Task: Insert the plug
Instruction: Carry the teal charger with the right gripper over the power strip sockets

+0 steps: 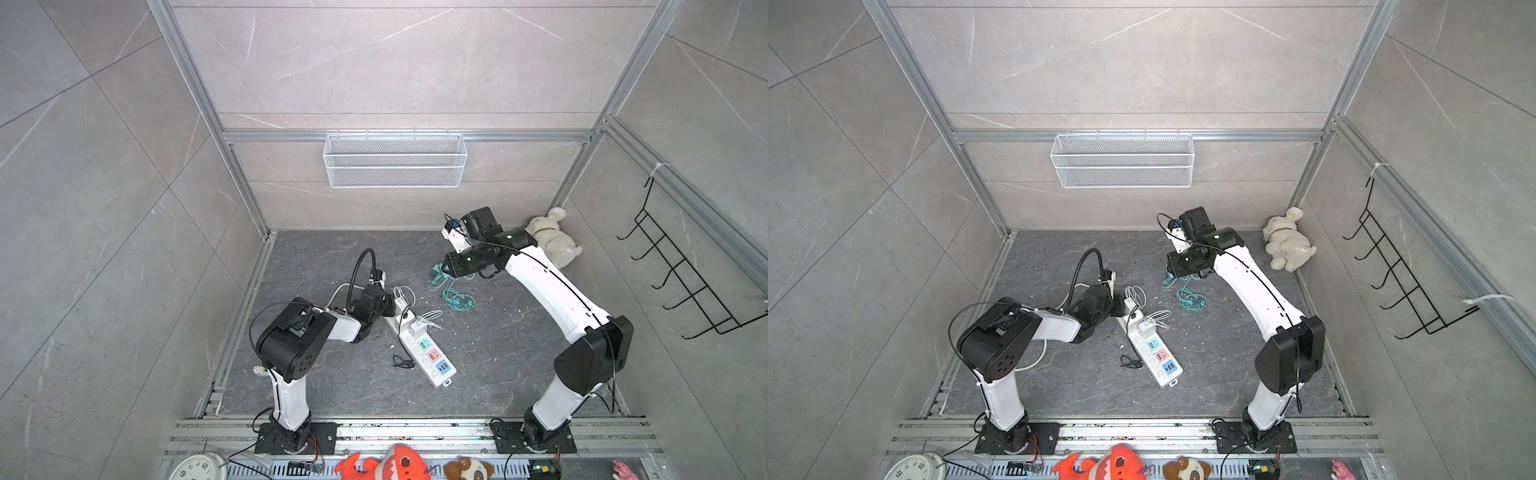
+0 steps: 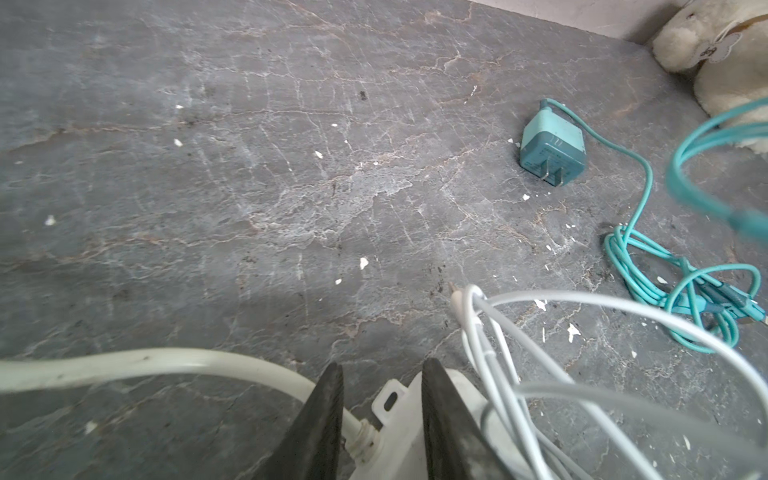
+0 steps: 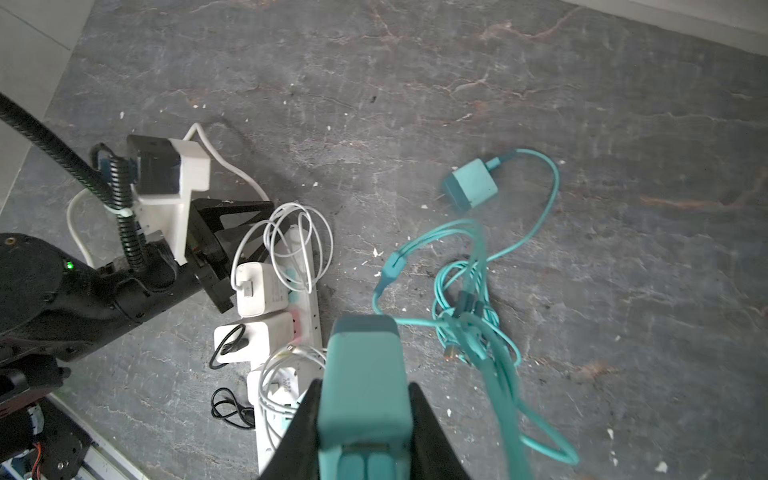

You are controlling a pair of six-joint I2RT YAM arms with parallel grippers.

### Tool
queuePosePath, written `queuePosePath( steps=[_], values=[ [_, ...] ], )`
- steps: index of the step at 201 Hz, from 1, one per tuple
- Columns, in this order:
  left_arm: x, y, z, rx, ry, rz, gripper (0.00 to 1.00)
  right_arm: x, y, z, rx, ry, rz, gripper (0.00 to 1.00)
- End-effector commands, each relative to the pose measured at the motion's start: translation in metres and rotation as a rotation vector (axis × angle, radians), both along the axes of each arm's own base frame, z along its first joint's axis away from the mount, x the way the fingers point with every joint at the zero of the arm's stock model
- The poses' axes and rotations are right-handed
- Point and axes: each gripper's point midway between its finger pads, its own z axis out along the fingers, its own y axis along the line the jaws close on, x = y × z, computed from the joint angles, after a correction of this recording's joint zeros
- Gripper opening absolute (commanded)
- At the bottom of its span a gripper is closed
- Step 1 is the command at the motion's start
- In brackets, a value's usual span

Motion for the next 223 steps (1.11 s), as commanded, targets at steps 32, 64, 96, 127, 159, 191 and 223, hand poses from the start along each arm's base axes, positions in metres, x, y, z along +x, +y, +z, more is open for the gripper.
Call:
queuePosePath(
  steps=[32,64,96,127,159,191,223],
  values=[
    [0.002,-0.031,0.024,-0.073,-0.054,-0.113,0.35,-0.069,-0.053,-0.024,-0.111,0.133,-0.2,0.13],
    [-0.003,-0.04,0.029,-0.066,-0.071,-0.115,0.35,-0.113,-0.068,-0.042,-0.118,0.2,-0.214,0.13],
    [-0.009,-0.056,0.031,-0.048,-0.095,-0.15,0.35,-0.15,-0.064,-0.056,-0.103,0.238,-0.184,0.13],
    [-0.014,-0.046,0.04,-0.035,-0.117,-0.102,0.38,-0.175,-0.041,-0.078,-0.111,0.293,-0.109,0.13],
    [-0.021,-0.032,0.046,-0.012,-0.122,-0.07,0.46,-0.19,-0.015,-0.098,-0.126,0.32,-0.054,0.12],
    [-0.028,-0.021,0.051,0.002,-0.136,-0.055,0.49,-0.199,0.009,-0.104,-0.139,0.308,0.006,0.11],
    [-0.036,-0.012,0.056,0.008,-0.153,-0.05,0.54,-0.199,0.037,-0.108,-0.153,0.277,0.069,0.11]
  ],
)
